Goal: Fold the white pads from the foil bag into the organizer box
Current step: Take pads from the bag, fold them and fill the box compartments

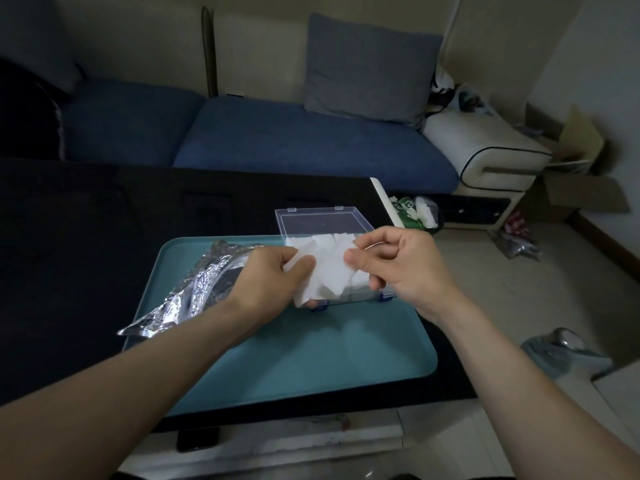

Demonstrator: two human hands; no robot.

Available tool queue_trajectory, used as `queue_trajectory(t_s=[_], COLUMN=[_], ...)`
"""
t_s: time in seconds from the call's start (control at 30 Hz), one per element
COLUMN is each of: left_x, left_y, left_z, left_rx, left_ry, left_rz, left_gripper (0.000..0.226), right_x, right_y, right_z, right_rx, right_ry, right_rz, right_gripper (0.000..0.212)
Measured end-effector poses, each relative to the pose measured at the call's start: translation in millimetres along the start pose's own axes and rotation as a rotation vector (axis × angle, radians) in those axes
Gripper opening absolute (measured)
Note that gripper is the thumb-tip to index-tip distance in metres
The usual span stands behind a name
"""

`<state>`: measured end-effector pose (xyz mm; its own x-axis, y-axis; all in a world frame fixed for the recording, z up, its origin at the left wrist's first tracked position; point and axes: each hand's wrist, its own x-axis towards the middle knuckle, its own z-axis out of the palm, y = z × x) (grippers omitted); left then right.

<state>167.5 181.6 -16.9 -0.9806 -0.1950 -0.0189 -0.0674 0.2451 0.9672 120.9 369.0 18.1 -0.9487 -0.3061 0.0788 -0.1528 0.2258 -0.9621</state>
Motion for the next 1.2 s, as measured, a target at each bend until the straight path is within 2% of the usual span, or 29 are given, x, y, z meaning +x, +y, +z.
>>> queue_trajectory(t_s=[0.1,0.27,0.4,0.47,0.57,0.67,0.8,0.93,1.2], left_x=[-3.8,-3.7,-2.5,-1.0,3.1,5.4,3.7,2.3,4.0], left_y=[5.9,4.8,3.0,1.2,-2.7,-6.0,-4.9,-1.5,-6.1], left_z=[1.4,3.9,3.5,4.1,4.7,5.1,11.1,17.0,14.0], left_rx=[0.020,0.162,0.087,-0.052,-0.247,-0.293,-0.289,-0.308,-0.177], left_ry=[-0.073,-0.133,-0.142,-0.147,-0.161,-0.148,-0.161,-0.203,-0.304], left_rz=[0.022,0.074,0.040,-0.016,-0.109,-0.150,-0.158,-0.139,-0.077], left_gripper=[0.024,0.025,0.026,0.029,0.031,0.030,0.024,0.019,0.023], right_x=[0.8,5.5,8.9,9.0,8.8,7.4,4.0,7.3,10.1], right_y=[2.4,10.7,13.7,16.1,15.9,11.5,12.9,23.6,27.8], right_z=[0.4,0.6,2.1,1.7,-6.0,-9.4,8.4,20.9,23.1], right_rx=[-0.135,-0.338,-0.470,-0.416,-0.310,-0.082,0.121,0.037,-0.018], right_ry=[-0.061,-0.060,-0.071,-0.135,-0.095,-0.071,-0.068,-0.026,0.067], right_rz=[-0.007,-0.073,-0.093,-0.014,0.047,0.092,0.204,0.213,0.151], right_gripper=[0.016,0.020,0.025,0.022,0.022,0.030,0.023,0.024,0.006])
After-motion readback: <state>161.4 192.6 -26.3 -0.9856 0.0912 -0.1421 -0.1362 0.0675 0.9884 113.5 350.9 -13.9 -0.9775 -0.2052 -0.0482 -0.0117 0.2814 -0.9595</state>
